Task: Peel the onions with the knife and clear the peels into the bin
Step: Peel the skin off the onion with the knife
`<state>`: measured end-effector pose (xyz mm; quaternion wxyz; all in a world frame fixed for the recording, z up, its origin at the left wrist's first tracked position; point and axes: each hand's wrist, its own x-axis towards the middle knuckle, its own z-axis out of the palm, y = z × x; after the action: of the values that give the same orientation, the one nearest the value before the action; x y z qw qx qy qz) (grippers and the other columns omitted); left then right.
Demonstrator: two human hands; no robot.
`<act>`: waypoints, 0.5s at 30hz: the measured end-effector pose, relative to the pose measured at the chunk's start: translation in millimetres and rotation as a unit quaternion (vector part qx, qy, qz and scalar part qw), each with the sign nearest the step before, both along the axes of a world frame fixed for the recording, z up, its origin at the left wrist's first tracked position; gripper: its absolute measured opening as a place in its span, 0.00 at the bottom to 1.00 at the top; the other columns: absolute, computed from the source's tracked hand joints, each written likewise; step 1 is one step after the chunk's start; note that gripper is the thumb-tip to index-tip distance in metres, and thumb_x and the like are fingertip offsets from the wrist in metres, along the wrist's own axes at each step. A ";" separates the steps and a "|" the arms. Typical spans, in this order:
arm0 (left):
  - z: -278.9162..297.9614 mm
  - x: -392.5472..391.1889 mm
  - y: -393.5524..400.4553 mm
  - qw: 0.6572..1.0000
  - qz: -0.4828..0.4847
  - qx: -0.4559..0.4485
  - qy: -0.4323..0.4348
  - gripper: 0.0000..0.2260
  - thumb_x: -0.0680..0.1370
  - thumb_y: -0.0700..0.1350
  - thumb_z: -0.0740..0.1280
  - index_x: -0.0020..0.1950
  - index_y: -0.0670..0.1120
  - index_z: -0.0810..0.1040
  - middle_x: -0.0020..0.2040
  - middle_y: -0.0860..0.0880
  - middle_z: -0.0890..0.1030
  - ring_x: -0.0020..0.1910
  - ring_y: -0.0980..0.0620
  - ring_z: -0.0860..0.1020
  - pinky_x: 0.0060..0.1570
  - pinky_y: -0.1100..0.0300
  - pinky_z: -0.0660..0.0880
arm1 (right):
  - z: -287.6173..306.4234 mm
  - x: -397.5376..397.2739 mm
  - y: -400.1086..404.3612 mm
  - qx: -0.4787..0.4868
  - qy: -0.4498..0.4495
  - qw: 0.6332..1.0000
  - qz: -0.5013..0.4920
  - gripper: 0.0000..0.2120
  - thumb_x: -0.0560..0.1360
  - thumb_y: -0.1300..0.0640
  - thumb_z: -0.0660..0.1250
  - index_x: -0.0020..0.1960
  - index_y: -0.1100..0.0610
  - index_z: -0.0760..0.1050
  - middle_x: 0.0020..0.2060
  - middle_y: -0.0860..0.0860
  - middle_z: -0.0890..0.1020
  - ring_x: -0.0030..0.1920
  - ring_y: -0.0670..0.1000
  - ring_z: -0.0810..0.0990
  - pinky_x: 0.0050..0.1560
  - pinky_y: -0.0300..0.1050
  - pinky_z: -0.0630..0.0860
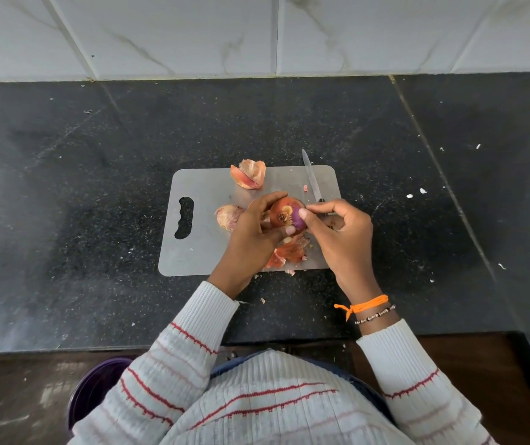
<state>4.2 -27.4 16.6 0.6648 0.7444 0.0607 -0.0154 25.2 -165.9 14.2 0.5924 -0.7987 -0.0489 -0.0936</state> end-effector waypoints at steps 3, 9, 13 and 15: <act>1.0 -1.5 -0.1 1.000 -0.002 -0.015 0.000 0.21 0.74 0.35 0.69 0.63 0.50 0.71 0.60 0.49 0.75 0.57 0.52 0.77 0.54 0.57 0.79 | -0.6 1.4 0.0 0.007 -0.008 1.000 -0.002 0.02 0.70 0.62 0.73 0.42 0.58 0.81 0.39 0.48 0.82 0.41 0.45 0.82 0.44 0.43 0.81; -0.6 -0.9 2.1 1.000 -0.013 -0.010 -0.012 0.21 0.74 0.35 0.69 0.65 0.48 0.71 0.60 0.48 0.75 0.58 0.51 0.77 0.57 0.53 0.78 | 1.6 2.3 -0.7 0.022 0.008 1.000 0.003 0.04 0.70 0.64 0.72 0.41 0.57 0.80 0.39 0.48 0.83 0.42 0.45 0.82 0.43 0.39 0.80; -1.2 -1.8 0.7 0.999 -0.022 -0.019 -0.018 0.22 0.74 0.35 0.69 0.66 0.48 0.71 0.62 0.47 0.73 0.60 0.49 0.76 0.57 0.50 0.77 | -2.4 5.3 -3.6 0.046 0.054 0.997 -0.025 0.04 0.69 0.67 0.71 0.40 0.59 0.80 0.37 0.52 0.83 0.38 0.46 0.82 0.41 0.40 0.79; 0.3 -0.8 -0.3 0.999 -0.034 -0.017 -0.022 0.22 0.74 0.36 0.70 0.65 0.51 0.71 0.62 0.47 0.73 0.60 0.48 0.75 0.58 0.49 0.76 | -2.9 5.7 -5.8 0.088 0.088 0.991 -0.042 0.05 0.70 0.68 0.70 0.40 0.59 0.80 0.36 0.53 0.83 0.37 0.45 0.81 0.40 0.39 0.77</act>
<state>3.4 -27.8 16.9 0.6778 0.7346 0.0208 -0.0229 30.9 -171.7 11.3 0.6578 -0.7500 0.0457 -0.0513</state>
